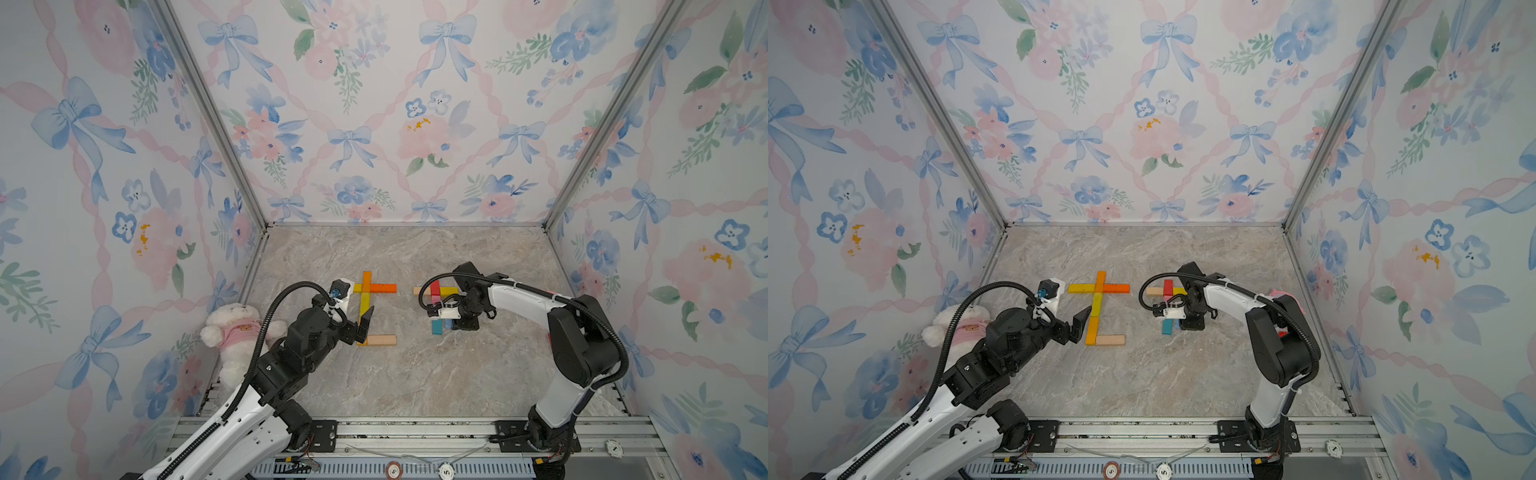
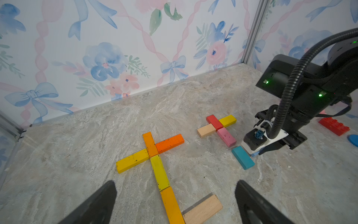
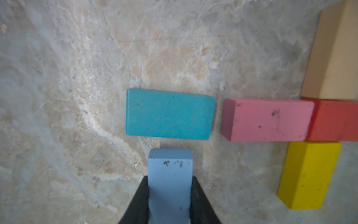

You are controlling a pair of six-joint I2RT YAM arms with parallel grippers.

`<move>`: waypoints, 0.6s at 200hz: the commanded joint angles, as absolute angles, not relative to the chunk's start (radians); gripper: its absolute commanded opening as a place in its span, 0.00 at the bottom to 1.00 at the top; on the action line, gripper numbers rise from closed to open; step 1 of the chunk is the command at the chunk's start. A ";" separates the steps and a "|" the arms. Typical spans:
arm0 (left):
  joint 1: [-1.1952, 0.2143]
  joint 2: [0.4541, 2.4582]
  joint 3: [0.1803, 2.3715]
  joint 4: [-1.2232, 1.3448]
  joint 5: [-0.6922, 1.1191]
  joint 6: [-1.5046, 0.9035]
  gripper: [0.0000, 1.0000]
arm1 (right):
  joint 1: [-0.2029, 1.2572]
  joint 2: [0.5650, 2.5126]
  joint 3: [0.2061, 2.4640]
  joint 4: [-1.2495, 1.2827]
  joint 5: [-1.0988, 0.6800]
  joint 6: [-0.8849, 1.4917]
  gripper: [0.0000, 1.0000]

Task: Assemble the letter t with building blocks
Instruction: Assemble the building block at the center of the board.

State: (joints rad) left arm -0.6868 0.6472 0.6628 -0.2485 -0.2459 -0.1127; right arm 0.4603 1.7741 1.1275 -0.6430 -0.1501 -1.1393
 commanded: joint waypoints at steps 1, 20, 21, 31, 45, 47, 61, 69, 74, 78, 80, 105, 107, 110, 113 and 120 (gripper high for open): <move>-0.684 0.649 0.661 -0.222 -0.258 -0.111 0.98 | 0.468 1.787 1.138 -0.664 -0.164 -1.149 0.00; -0.685 0.647 0.660 -0.222 -0.261 -0.110 0.98 | 0.466 1.787 1.132 -0.652 -0.162 -1.146 0.00; -0.684 0.647 0.659 -0.222 -0.260 -0.110 0.98 | 0.466 1.787 1.132 -0.652 -0.163 -1.146 0.00; -0.684 0.649 0.660 -0.222 -0.259 -0.110 0.98 | 0.466 1.787 1.128 -0.646 -0.163 -1.144 0.00; -0.684 0.648 0.659 -0.222 -0.259 -0.110 0.98 | 0.466 1.791 1.128 -0.645 -0.163 -1.144 0.00; -0.683 0.649 0.659 -0.222 -0.260 -0.110 0.98 | 0.466 1.793 1.129 -0.646 -0.162 -1.144 0.00; -0.684 0.649 0.659 -0.221 -0.261 -0.109 0.98 | 0.466 1.799 1.134 -0.649 -0.158 -1.142 0.01; -0.684 0.649 0.659 -0.222 -0.261 -0.109 0.98 | 0.464 1.804 1.137 -0.650 -0.155 -1.138 0.01; -0.685 0.649 0.660 -0.222 -0.261 -0.109 0.98 | 0.464 1.804 1.138 -0.649 -0.156 -1.137 0.01; -0.685 0.648 0.660 -0.222 -0.261 -0.110 0.98 | 0.463 1.805 1.139 -0.648 -0.159 -1.136 0.02; -0.684 0.649 0.660 -0.222 -0.260 -0.110 0.98 | 0.464 1.805 1.140 -0.647 -0.159 -1.134 0.02; -0.684 0.649 0.660 -0.222 -0.261 -0.109 0.98 | 0.463 1.811 1.146 -0.646 -0.161 -1.127 0.04; -0.684 0.649 0.660 -0.222 -0.260 -0.109 0.98 | 0.463 1.812 1.146 -0.647 -0.160 -1.127 0.04; -0.685 0.648 0.660 -0.224 -0.261 -0.109 0.98 | 0.464 1.813 1.146 -0.646 -0.160 -1.127 0.05; -0.684 0.649 0.658 -0.224 -0.260 -0.109 0.98 | 0.464 1.815 1.146 -0.645 -0.160 -1.127 0.05; -0.684 0.649 0.658 -0.223 -0.261 -0.109 0.98 | 0.464 1.816 1.146 -0.643 -0.159 -1.122 0.05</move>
